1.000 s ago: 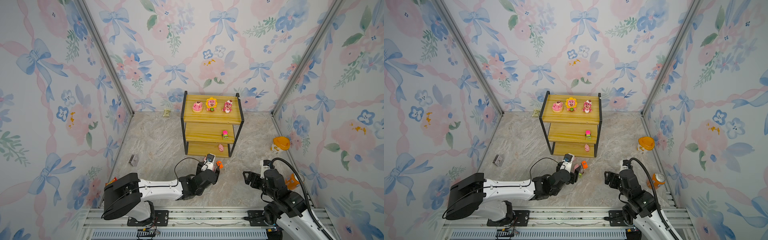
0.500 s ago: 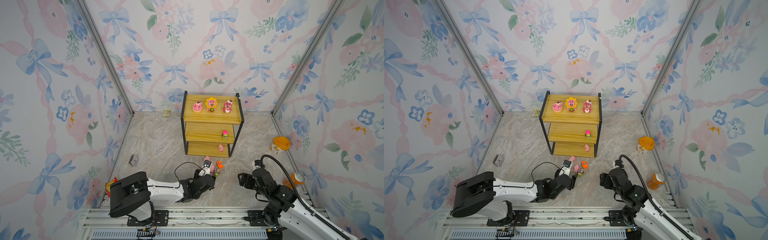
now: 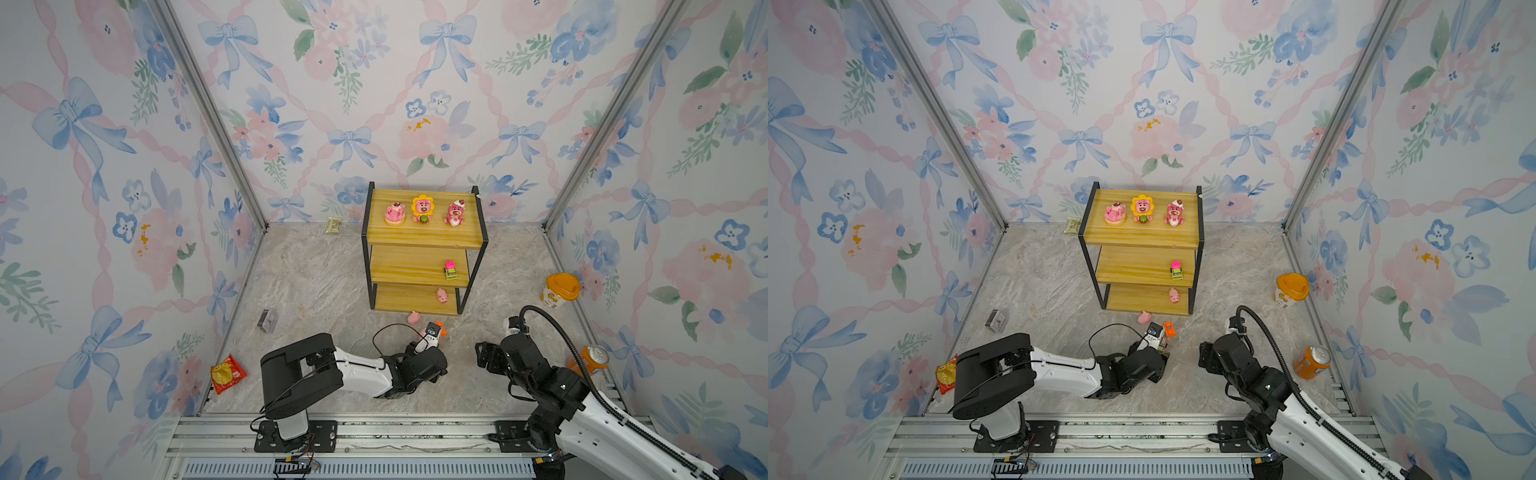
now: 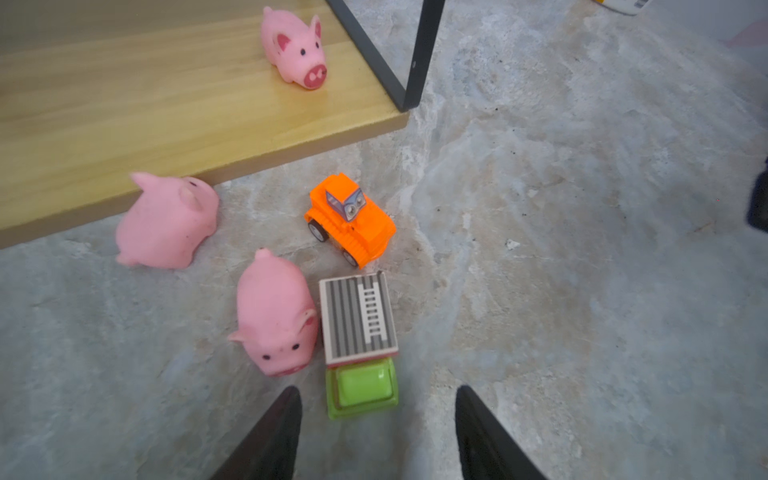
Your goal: Place and organize the plastic toys onto the shelf
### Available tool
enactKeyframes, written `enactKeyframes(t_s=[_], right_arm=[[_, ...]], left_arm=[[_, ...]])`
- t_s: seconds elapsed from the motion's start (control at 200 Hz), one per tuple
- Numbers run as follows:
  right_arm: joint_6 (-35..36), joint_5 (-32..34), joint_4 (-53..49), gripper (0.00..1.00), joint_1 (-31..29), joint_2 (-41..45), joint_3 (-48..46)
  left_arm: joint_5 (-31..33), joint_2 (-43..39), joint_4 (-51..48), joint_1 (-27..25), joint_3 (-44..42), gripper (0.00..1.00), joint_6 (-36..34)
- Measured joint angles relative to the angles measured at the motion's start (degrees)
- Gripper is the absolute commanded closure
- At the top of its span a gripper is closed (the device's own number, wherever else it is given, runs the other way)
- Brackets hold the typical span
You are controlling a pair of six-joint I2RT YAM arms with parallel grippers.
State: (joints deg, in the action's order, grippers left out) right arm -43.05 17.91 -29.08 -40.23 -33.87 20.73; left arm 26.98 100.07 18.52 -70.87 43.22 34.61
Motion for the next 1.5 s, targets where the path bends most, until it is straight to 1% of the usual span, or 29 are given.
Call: enactKeyframes(t_s=[0.24,0.705,0.815,0.98,1.19,1.29,1.5], right_arm=[[0.0,1.0,-0.8,0.14,0.0,2.1,0.0],[0.2,1.7,-0.9,0.14,0.0,2.1,0.0],[0.2,1.9,-1.1,0.14,0.0,2.2,0.0],[0.2,2.1,-1.8,0.14,0.0,2.9,0.0],[0.2,2.1,-2.4,0.14,0.0,3.3,0.0],[0.2,2.1,-2.4,0.14,0.0,3.4,0.0],[0.2,2.1,-2.6,0.14,0.0,3.7,0.0]], left_arm=[[-0.9,1.5,0.3,0.2,1.8,0.4,0.3],[-2.1,2.8,0.3,3.5,1.7,0.43,1.7],[-2.4,2.9,0.3,4.0,1.7,0.45,1.6],[-3.0,3.0,0.3,4.2,1.7,0.52,1.6],[-3.5,3.7,0.3,4.2,1.7,0.53,1.6],[-3.5,3.7,0.3,4.2,1.7,0.55,1.7],[-3.5,3.7,0.3,4.2,1.7,0.63,1.6]])
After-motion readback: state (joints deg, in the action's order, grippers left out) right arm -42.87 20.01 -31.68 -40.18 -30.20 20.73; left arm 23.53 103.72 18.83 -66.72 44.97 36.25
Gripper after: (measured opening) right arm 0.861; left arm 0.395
